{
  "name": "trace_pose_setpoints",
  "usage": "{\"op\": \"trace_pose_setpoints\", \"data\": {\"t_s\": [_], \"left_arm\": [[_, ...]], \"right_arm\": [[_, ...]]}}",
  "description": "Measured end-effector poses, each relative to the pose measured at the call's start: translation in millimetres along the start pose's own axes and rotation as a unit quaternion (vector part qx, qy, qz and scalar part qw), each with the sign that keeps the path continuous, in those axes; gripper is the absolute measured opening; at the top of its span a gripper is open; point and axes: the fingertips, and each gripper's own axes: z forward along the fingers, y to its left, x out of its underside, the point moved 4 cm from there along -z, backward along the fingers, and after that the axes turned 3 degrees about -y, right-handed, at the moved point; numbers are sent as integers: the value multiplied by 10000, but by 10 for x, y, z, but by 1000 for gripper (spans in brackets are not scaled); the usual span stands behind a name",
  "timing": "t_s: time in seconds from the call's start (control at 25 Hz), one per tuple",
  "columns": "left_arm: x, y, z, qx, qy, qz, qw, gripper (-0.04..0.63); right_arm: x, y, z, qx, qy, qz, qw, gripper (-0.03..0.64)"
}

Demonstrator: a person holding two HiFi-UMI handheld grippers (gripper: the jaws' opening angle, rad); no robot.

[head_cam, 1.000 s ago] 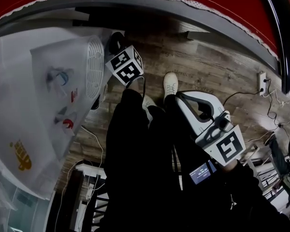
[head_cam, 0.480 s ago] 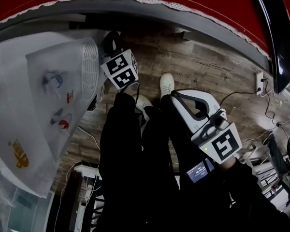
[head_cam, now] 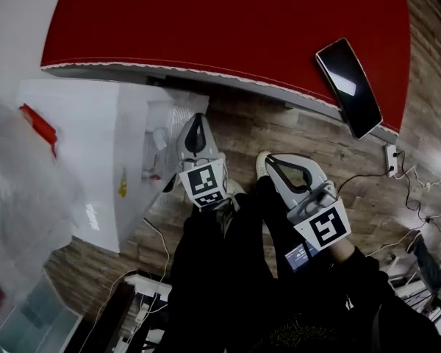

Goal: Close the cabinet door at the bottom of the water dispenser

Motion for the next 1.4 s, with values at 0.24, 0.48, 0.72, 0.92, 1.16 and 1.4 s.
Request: {"op": "trace_pose_setpoints", "data": {"t_s": [0.24,0.48,0.72,0.92,1.16,1.4], "left_arm": [[-1038,-92,-957,19,-331,-338,9989,8],[-1981,7,-1590,-369,-905,158,9951,8],[-2798,67,-2260,-473,-1539,-266,9866,8],[-3185,28,-2591,-593,-2053,-361,9762,6],[-3359,-21,-2672,-493,-2308,-120,9717,6],[-3412,36,-2723,-433,-2324,-171,9715,6]], "right_arm": [[-842,287,-234,9,593,-1059,9926,2],[-1763,563,-365,76,100,-1255,9920,0],[-2431,840,-486,85,-617,-1067,9923,0],[-2790,908,-481,135,-890,-865,9922,0],[-2965,986,-382,129,-981,-782,9920,0],[-3018,918,-272,139,-932,-818,9922,0]]}}
